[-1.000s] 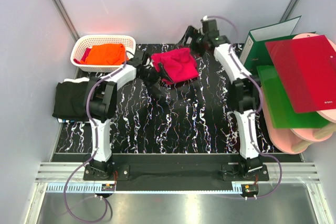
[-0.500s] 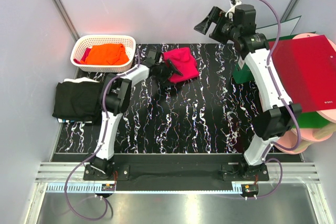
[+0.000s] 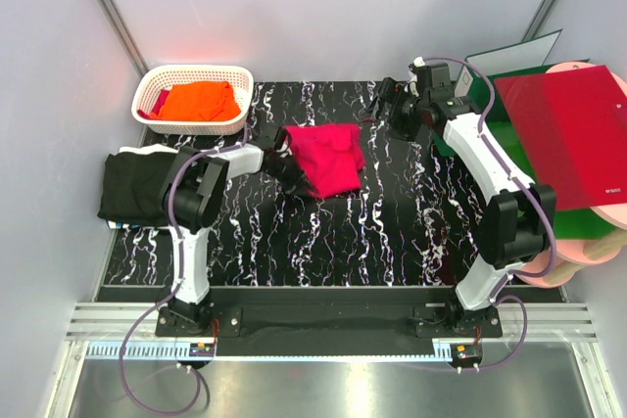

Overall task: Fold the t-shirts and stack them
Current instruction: Smooth out wrinkles on the folded tshirt

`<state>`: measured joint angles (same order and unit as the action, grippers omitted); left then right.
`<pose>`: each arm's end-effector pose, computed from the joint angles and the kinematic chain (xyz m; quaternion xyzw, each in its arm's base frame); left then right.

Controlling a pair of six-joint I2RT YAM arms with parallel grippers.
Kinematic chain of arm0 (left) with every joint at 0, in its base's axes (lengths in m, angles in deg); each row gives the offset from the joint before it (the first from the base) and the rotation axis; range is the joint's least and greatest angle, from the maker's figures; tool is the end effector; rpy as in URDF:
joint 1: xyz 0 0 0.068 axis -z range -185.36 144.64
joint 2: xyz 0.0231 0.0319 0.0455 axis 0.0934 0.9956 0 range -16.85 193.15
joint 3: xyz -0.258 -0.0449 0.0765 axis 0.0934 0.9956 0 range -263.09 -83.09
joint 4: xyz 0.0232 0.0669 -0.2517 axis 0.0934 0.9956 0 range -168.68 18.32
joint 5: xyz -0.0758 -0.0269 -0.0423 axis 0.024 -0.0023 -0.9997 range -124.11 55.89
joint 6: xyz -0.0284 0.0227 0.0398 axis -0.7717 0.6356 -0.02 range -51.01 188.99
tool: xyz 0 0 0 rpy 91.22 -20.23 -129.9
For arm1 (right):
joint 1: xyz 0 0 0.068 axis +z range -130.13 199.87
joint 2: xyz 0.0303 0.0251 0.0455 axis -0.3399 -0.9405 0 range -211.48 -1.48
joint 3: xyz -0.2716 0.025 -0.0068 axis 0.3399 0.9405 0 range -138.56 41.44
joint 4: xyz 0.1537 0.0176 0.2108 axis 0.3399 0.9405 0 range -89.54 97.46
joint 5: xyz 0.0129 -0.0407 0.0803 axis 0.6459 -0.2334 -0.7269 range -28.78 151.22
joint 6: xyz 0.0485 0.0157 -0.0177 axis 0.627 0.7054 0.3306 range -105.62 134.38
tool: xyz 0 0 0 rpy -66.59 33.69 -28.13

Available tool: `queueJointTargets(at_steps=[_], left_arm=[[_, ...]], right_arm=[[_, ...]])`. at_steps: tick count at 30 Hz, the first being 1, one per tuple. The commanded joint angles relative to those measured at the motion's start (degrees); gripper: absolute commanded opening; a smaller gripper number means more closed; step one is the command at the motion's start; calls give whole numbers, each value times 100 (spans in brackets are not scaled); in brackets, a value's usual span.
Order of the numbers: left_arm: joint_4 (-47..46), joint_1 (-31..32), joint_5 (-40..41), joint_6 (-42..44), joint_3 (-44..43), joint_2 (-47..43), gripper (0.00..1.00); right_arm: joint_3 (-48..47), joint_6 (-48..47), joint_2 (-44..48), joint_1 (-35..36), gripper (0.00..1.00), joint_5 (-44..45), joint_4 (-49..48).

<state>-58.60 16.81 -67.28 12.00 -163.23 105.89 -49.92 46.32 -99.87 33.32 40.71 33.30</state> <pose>0.3922 -0.1808 0.1218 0.2143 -0.9088 0.3580 0.0023 0.3778 0.1032 0.3354 0.0688 0.8919 0.3096 0.3223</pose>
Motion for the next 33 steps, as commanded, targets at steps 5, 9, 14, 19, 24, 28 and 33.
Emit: queueJointTargets(at_steps=[5,9,14,19,24,28,33], left_arm=[[1243,68,-1015,1093,1922,-1524,38],[2227,226,-562,1935,2099,-2277,99],[2615,182,55,2166,1705,-3308,99],[2563,112,1021,2043,1221,-3512,99],[2343,-152,1207,2017,764,-2651,99],[2054,-196,1392,1981,316,-2115,97],[2009,-257,1366,1982,-265,-1543,95]], right_arm=[[452,-171,181,8,100,-278,90],[495,-180,-31,17,100,-296,284],[671,-215,-399,17,100,-629,328],[987,-110,-927,17,89,-1226,127],[839,-31,-1454,35,78,-1570,21],[593,101,-1683,70,75,-1710,-84],[198,303,-1719,79,75,-1807,-102]])
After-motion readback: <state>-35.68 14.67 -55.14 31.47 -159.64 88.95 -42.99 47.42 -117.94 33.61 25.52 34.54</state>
